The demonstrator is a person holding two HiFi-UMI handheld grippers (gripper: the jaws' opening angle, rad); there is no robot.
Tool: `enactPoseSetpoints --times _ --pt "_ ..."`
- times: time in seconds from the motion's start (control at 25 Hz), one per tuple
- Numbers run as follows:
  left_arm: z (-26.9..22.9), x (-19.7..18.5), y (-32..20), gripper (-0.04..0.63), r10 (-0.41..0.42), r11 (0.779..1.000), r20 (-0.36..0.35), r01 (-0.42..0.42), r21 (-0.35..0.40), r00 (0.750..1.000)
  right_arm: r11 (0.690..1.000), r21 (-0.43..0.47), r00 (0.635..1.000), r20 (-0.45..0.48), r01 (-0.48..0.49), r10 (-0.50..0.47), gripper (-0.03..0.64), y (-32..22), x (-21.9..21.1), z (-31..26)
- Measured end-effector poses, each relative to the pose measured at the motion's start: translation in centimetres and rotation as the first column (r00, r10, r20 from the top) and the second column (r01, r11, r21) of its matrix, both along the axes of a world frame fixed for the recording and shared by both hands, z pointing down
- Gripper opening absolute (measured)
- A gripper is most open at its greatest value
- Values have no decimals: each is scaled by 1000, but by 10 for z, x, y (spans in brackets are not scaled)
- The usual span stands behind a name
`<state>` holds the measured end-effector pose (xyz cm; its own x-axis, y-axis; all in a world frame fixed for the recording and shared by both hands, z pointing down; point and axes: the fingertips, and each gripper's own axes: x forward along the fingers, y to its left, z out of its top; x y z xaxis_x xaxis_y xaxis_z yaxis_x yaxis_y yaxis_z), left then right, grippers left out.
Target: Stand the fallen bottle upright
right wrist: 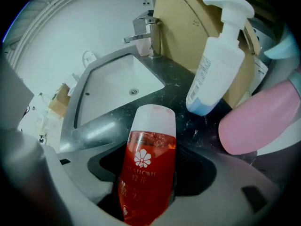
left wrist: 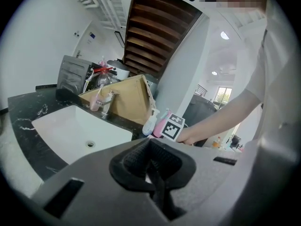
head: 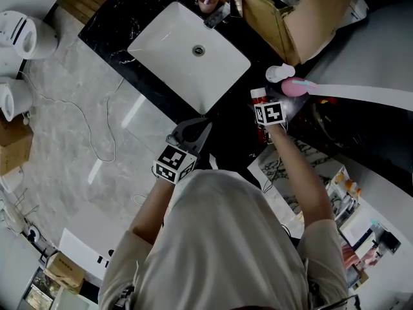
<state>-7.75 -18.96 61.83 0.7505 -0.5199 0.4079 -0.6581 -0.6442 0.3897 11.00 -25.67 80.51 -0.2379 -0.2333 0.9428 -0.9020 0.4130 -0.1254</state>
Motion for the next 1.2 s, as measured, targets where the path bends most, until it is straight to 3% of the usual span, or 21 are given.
enactPoseSetpoints --times 0.52,1.2 --pt "-6 -9 7 8 -7 1000 2 7 13 1000 991 70 993 14 113 -115 307 11 -14 -14" --pt "-25 5 31 8 0 999 -12 0 51 1000 966 216 987 51 139 -154 304 31 3 -73"
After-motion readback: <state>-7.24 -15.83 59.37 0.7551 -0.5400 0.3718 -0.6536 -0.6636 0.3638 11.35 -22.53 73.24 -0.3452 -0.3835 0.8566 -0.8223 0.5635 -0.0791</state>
